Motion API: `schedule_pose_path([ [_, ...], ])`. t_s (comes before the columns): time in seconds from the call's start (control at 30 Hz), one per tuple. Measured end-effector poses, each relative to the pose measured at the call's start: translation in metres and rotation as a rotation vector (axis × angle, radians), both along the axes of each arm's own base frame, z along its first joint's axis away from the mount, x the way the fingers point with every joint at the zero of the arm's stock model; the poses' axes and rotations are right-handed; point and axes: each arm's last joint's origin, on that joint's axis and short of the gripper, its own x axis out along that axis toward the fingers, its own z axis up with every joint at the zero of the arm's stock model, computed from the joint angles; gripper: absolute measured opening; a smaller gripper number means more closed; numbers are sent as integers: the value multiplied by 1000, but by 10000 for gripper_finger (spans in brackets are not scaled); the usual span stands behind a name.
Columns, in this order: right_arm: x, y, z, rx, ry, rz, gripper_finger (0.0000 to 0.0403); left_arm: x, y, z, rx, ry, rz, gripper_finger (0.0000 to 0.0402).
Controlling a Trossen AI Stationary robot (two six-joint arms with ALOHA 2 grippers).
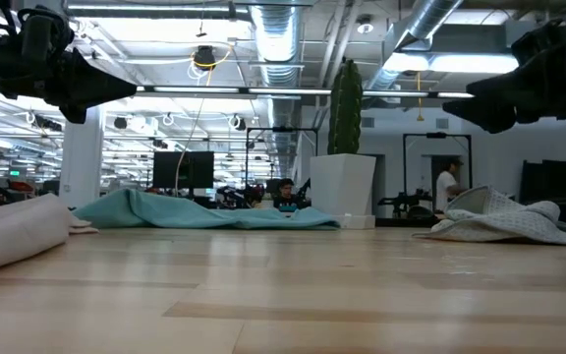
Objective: Pick and placing Produce into tupperware
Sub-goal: Return to Home Position
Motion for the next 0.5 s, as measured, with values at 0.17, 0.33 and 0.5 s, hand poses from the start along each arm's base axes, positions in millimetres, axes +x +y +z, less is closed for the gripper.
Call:
schedule_pose_path([
  [0.17, 2, 0, -2, 7, 28, -1, 386, 0, 0, 0, 12, 9, 1, 0],
  [0.33, 2, 0, -3, 7, 31, -1, 386, 0, 0, 0, 19, 13, 1, 0],
  [0.5, 2, 0, -3, 7, 31, -1, 386, 0, 0, -1, 28, 17, 1, 0],
])
